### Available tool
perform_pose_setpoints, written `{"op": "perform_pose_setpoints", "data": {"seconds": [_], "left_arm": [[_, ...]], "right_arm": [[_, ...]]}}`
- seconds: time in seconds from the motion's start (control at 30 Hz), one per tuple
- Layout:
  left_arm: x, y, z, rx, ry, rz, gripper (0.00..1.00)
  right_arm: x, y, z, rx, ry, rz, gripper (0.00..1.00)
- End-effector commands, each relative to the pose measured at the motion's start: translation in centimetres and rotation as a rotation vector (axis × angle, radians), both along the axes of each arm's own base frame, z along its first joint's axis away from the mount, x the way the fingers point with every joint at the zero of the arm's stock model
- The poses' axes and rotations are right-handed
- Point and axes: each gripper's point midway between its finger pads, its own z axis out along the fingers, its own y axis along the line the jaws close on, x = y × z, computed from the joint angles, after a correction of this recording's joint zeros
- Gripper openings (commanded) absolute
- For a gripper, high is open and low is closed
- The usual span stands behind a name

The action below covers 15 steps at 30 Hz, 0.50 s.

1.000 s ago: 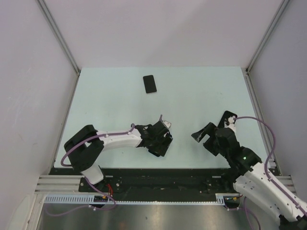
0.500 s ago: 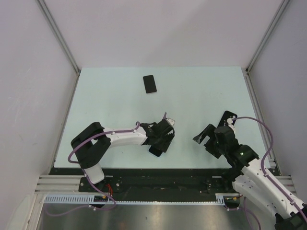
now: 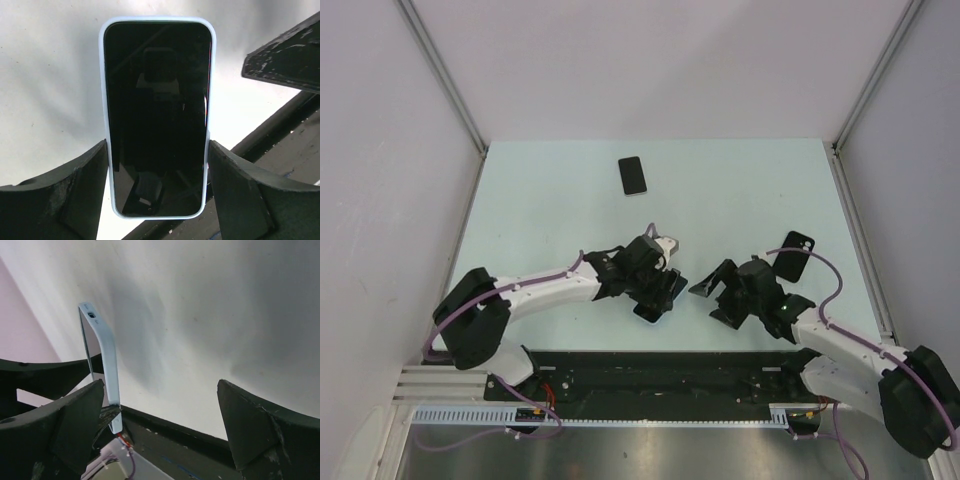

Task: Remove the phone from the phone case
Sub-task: Pick up the phone at the center of the board, then adjust the phone.

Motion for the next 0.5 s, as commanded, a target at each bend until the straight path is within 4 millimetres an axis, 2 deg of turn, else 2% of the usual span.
{"op": "perform_pose_setpoints", "data": {"seconds": [0.0, 0.23, 0.27, 0.37, 0.43, 0.47], "left_arm": [[0.1, -1.2, 2.3, -0.135, 0.001, -0.036, 0.56], [-0.5, -1.7, 2.6, -0.177, 0.027, -0.053, 0.55], [-0.5, -1.8, 2.8, -0.183, 0.026, -0.054, 0.55], [-0.4, -2.1, 3.7, -0.217, 0.027, -0.055, 0.55], [-0.3, -2.2, 4.5, -0.236, 0.022, -0.054, 0.55], [-0.1, -2.1, 5.1, -0.251, 0.016, -0.052, 0.56]], "right_arm": [[2.4, 3.7, 4.1, 0.303, -0.109, -0.026, 0.98], [2.6, 5.6, 5.1, 0.401, -0.135, 0.008, 0.84], [2.7, 5.9, 5.5, 0.417, -0.148, 0.016, 0.77], [2.7, 6.8, 5.0, 0.432, -0.125, 0.030, 0.64], [2.5, 7.2, 4.4, 0.436, -0.106, 0.046, 0.62], [2.7, 7.5, 4.8, 0.451, -0.116, 0.054, 0.61]]}}
